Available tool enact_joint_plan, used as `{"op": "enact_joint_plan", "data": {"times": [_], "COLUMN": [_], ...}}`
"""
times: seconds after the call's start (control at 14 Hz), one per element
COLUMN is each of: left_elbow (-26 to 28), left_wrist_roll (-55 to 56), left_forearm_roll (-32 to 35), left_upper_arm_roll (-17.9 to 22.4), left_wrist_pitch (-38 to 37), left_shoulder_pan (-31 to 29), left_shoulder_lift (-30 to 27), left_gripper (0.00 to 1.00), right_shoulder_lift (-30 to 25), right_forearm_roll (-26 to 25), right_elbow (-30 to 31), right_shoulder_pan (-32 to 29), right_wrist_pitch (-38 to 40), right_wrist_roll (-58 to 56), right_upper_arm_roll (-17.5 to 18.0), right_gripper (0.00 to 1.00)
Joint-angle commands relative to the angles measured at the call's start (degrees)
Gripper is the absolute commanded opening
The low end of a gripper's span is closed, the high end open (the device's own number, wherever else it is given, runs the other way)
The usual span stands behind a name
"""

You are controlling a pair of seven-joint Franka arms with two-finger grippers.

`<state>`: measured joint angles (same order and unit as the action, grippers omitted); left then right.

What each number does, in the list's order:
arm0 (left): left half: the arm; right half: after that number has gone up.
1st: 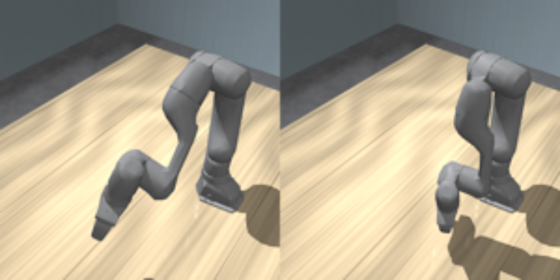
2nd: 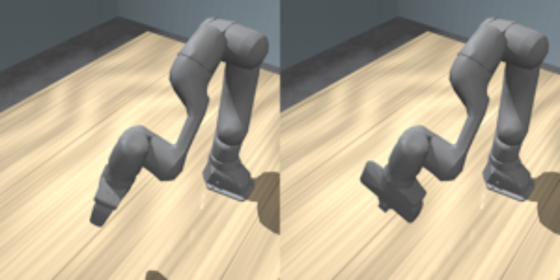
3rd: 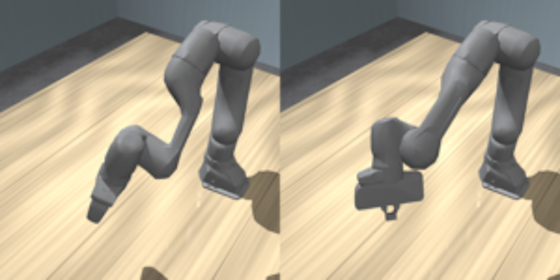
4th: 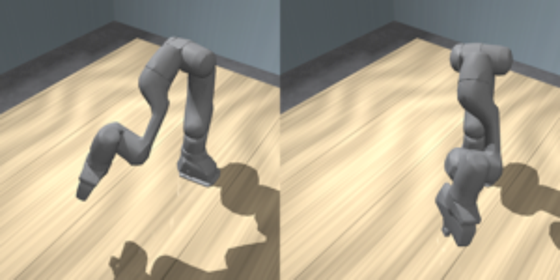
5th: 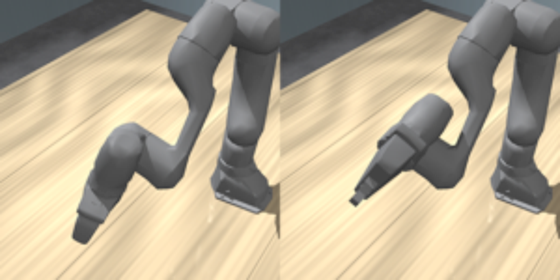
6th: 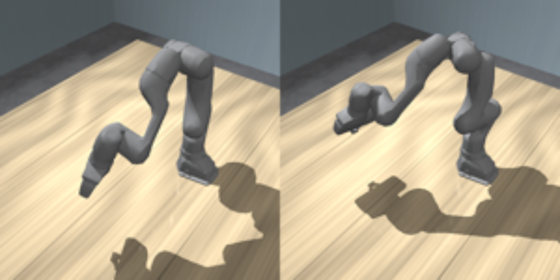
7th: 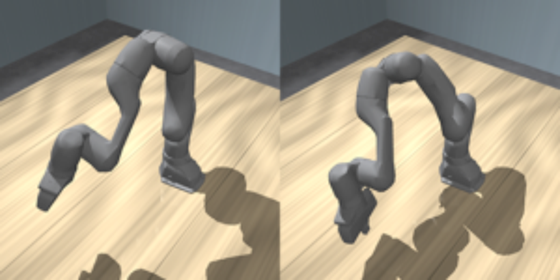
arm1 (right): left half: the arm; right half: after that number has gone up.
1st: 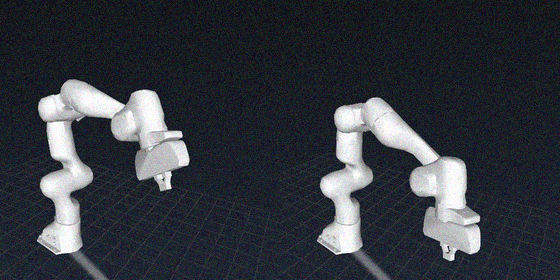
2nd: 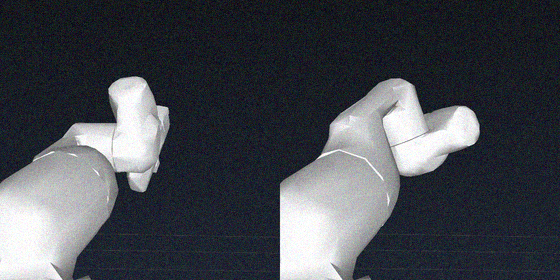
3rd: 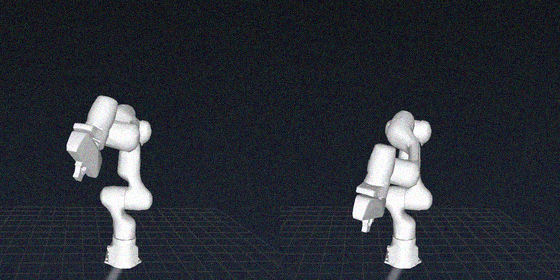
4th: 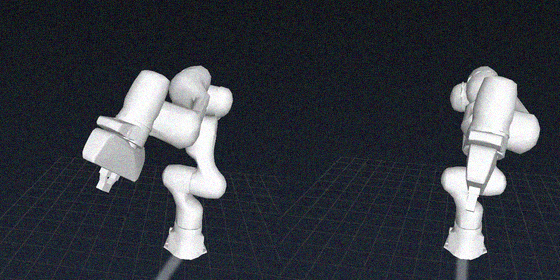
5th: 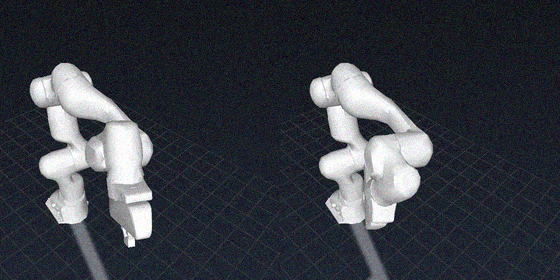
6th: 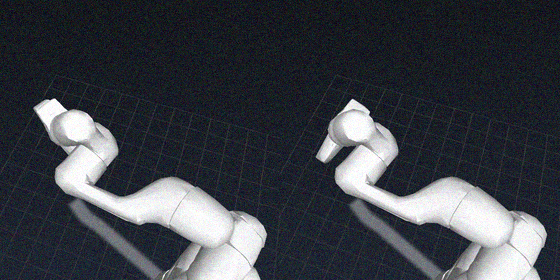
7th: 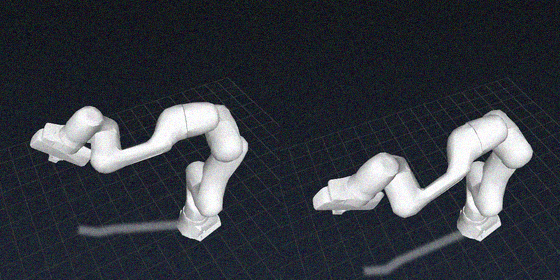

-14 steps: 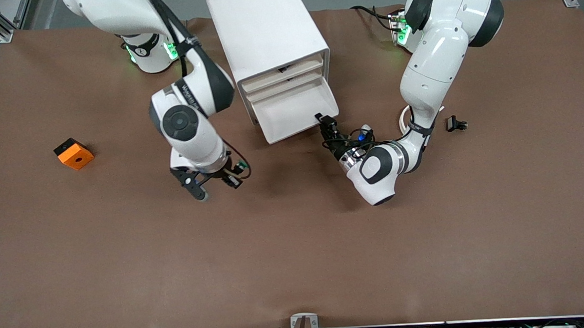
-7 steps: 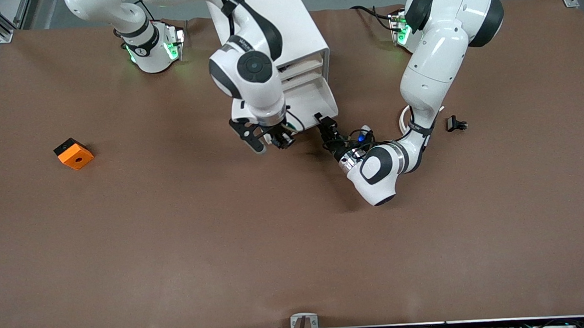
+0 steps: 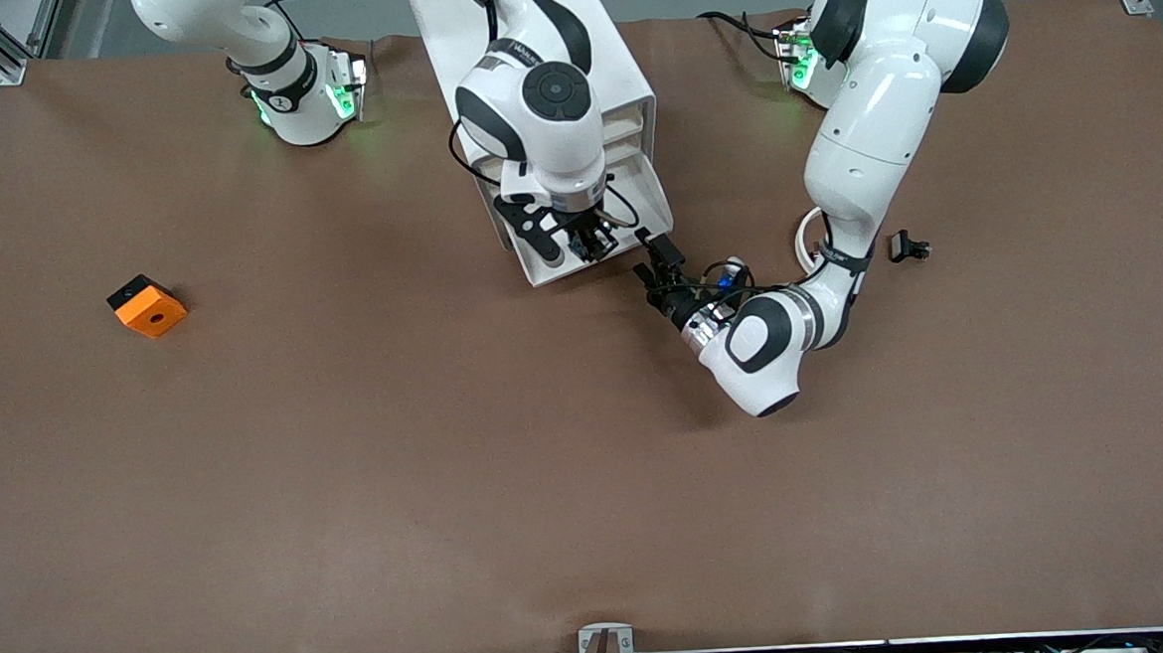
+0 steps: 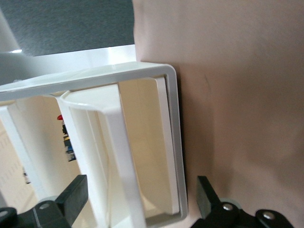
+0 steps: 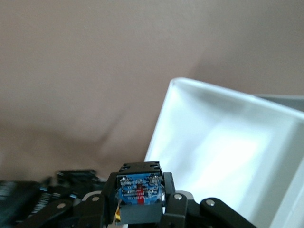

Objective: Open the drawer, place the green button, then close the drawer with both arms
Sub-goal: 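Open the right gripper to drop the button while the left gripper releases the drawer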

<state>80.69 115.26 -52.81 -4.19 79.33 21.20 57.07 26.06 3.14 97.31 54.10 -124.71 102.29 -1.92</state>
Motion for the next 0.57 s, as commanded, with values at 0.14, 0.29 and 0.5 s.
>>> {"op": "enact_joint_plan", "data": {"times": [0.14, 0.29, 0.5], "left_elbow": [-1.3, -1.8, -4.0], "left_wrist_roll": [-8.5, -11.9, -21.4], "left_forearm_roll": [5.3, 8.1, 13.6], "left_upper_arm_roll": [-0.3, -0.6, -0.5], "left_wrist_pitch": [-0.6, -0.6, -0.4], "left_shoulder_pan": [-3.0, -3.8, -3.9], "left_shoulder_lift": [-5.3, -6.1, -7.9], "left_gripper": [1.00, 1.00, 1.00], "right_shoulder_lift": [0.6, 1.1, 2.2], "right_forearm_roll": [-0.7, -0.9, -2.3], "right_elbow": [0.4, 0.4, 0.2], "right_shoulder_pan": [3.6, 4.3, 5.7], "right_wrist_pitch": [1.1, 1.5, 1.1], "right_wrist_roll": [3.8, 5.2, 6.9], "right_upper_arm_roll": [-0.8, -0.8, -0.9], "right_gripper": [0.00, 0.00, 0.00]}}
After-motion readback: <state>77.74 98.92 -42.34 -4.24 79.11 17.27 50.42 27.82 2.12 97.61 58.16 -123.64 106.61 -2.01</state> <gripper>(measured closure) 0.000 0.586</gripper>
